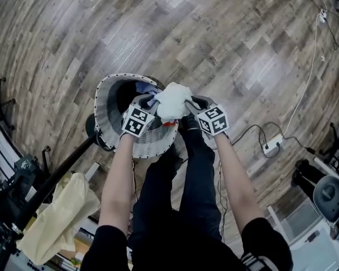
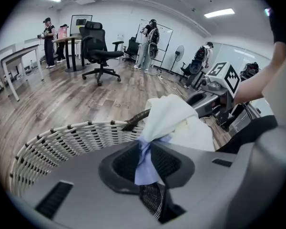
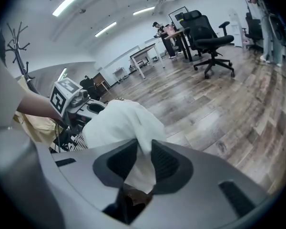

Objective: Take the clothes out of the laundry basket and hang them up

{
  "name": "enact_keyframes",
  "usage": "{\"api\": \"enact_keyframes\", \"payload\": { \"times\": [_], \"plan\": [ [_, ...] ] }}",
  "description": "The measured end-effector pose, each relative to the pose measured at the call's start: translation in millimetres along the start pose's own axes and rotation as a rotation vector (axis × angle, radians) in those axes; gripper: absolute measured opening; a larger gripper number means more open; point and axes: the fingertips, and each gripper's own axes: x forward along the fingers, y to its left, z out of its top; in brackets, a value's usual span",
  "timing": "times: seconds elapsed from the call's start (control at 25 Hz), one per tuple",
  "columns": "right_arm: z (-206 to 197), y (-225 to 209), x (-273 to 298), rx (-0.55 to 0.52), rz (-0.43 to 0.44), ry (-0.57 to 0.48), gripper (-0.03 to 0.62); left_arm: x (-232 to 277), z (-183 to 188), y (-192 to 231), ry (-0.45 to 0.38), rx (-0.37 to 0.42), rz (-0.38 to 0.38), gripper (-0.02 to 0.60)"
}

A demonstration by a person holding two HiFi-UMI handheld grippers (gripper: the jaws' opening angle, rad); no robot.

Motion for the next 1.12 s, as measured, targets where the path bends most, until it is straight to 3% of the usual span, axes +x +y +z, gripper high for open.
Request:
{"api": "enact_keyframes", "payload": {
  "times": [0.08, 0.12, 0.28, 0.56, 1.12],
  "plan": [
    [-0.3, 5.2, -3.0, -0.016, 0.005, 0.005, 0.039, 2.1, 3.1, -4.0, 0.009, 0.021, -0.011, 0.053],
    [-0.5, 8.1, -4.9, -0.022, 0.006, 0.009, 0.029, 2.4, 3.2, -6.3, 0.017, 0.025, -0.018, 0.046],
    [3.6, 15.9, -16.5, -0.029, 0.007, 0.024, 0.023, -6.8, 2.4, -11.9, 0.028, -0.024, -0.036, 0.035],
    [34.8, 25.7, -62.9, -0.031, -0.040, -0.022, 0.021, -56.1, 20.5, -11.6, -0.030, -0.143, 0.018, 0.034],
    [116.3, 102.4, -146.8, -0.070, -0.058, -0.097, 0.020, -184.8, 75.9, -43.7, -0.095, -0.123, 0.066, 0.032]
  ]
}}
